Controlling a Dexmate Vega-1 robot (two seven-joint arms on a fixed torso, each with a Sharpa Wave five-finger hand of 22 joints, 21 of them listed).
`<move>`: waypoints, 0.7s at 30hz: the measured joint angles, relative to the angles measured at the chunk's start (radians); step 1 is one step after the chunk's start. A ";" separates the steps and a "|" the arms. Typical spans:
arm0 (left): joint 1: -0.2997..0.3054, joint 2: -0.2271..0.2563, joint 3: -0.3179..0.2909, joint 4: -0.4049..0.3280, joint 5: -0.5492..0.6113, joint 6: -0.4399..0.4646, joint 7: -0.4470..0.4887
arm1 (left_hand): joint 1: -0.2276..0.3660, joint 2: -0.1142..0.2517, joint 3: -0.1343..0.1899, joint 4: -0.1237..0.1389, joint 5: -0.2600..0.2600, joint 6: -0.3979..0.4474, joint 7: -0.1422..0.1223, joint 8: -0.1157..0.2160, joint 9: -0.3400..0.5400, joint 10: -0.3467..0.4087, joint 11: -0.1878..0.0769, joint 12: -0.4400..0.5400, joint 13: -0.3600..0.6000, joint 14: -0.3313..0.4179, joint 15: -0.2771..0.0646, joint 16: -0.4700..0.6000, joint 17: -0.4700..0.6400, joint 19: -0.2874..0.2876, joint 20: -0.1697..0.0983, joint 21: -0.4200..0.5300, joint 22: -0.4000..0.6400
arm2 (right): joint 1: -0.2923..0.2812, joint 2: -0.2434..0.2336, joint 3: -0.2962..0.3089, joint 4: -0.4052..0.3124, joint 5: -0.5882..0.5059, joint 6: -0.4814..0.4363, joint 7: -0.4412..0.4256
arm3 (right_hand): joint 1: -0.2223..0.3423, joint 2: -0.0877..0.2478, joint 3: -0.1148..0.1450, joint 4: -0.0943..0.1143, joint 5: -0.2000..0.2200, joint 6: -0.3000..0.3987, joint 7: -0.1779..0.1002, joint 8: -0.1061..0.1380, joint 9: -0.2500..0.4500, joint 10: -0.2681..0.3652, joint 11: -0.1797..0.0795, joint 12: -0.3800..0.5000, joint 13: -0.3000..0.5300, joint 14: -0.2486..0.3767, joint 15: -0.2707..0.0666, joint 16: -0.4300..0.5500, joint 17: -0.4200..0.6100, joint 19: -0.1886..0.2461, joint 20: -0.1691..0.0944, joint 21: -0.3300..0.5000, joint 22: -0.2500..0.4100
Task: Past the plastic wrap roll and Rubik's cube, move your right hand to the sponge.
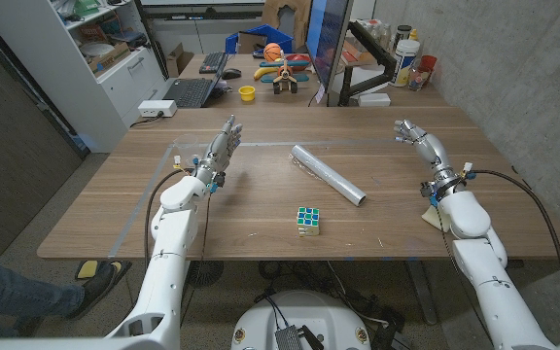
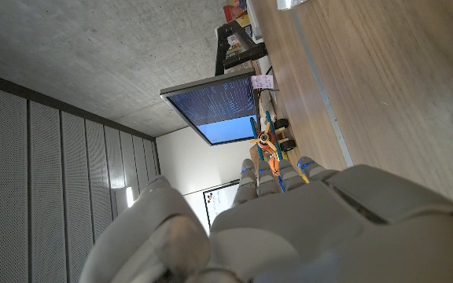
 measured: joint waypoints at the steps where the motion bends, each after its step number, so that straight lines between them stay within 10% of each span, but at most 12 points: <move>1: 0.000 0.000 0.000 0.000 0.000 0.000 0.000 | 0.000 0.000 -0.003 -0.003 0.000 0.000 0.000 0.000 0.000 0.000 0.000 0.000 0.000 0.000 0.000 0.000 0.000 0.000 0.000 0.000 0.000 | 0.000 0.000 0.000 0.000 -0.008 0.002 -0.005 | 0.000 0.000 0.000 0.000 0.000 0.000 0.000 0.000 0.000 0.000 0.000 0.000 0.000 0.000 0.000 0.000 0.000 0.000 0.000 0.000 0.000; 21: -0.002 -0.002 0.005 0.010 0.005 -0.003 0.003 | 0.004 0.004 -0.004 -0.004 0.000 0.000 0.000 0.000 0.000 0.000 0.000 0.000 0.000 0.000 0.000 0.000 0.000 0.000 0.000 -0.004 0.000 | -0.030 -0.017 0.005 -0.006 -0.113 0.049 -0.081 | 0.000 0.000 -0.003 -0.003 0.015 0.012 -0.012 0.000 0.000 0.016 -0.017 0.000 0.000 0.012 0.002 0.000 0.000 0.012 0.002 -0.015 0.000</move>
